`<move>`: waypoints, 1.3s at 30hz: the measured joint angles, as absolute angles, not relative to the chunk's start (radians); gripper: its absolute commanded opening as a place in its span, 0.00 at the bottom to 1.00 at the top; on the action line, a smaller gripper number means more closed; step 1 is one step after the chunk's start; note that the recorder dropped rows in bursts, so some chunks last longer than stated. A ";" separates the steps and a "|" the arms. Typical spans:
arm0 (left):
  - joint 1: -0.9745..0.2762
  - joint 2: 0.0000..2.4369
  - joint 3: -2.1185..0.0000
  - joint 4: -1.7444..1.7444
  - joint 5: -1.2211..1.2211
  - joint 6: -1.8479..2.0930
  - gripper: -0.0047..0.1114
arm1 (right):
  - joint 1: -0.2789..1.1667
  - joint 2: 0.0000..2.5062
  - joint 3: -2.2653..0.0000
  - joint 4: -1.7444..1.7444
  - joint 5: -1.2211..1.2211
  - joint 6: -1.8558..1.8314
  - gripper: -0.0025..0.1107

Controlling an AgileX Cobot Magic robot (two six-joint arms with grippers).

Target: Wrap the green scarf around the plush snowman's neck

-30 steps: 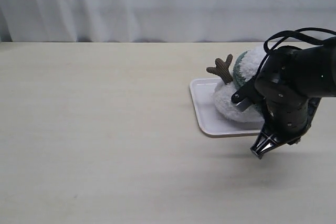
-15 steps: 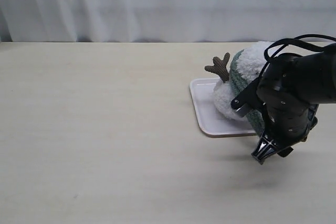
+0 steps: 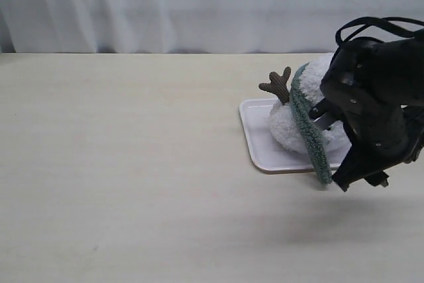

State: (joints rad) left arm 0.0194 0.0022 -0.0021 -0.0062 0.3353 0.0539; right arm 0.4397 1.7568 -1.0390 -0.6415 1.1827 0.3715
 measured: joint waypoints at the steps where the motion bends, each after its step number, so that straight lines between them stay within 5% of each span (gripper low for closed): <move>1: 0.019 0.002 -0.002 -0.006 0.335 0.054 0.04 | 0.440 1.744 -1.039 -0.655 1.183 0.391 0.50; 11: 0.019 0.002 -0.002 -0.006 0.335 0.054 0.04 | 0.220 1.502 -1.043 -0.558 0.949 0.371 0.50; 22: 0.019 0.002 -0.002 -0.006 0.335 0.054 0.04 | -0.124 1.543 -0.946 0.084 0.508 -0.355 0.50; 30: 0.019 0.002 -0.002 -0.006 0.335 0.054 0.04 | -0.151 1.688 -0.942 0.398 0.253 -0.819 0.50; 39: 0.019 0.002 -0.002 -0.006 0.335 0.054 0.04 | -0.156 1.880 -0.946 0.425 0.041 -0.889 0.50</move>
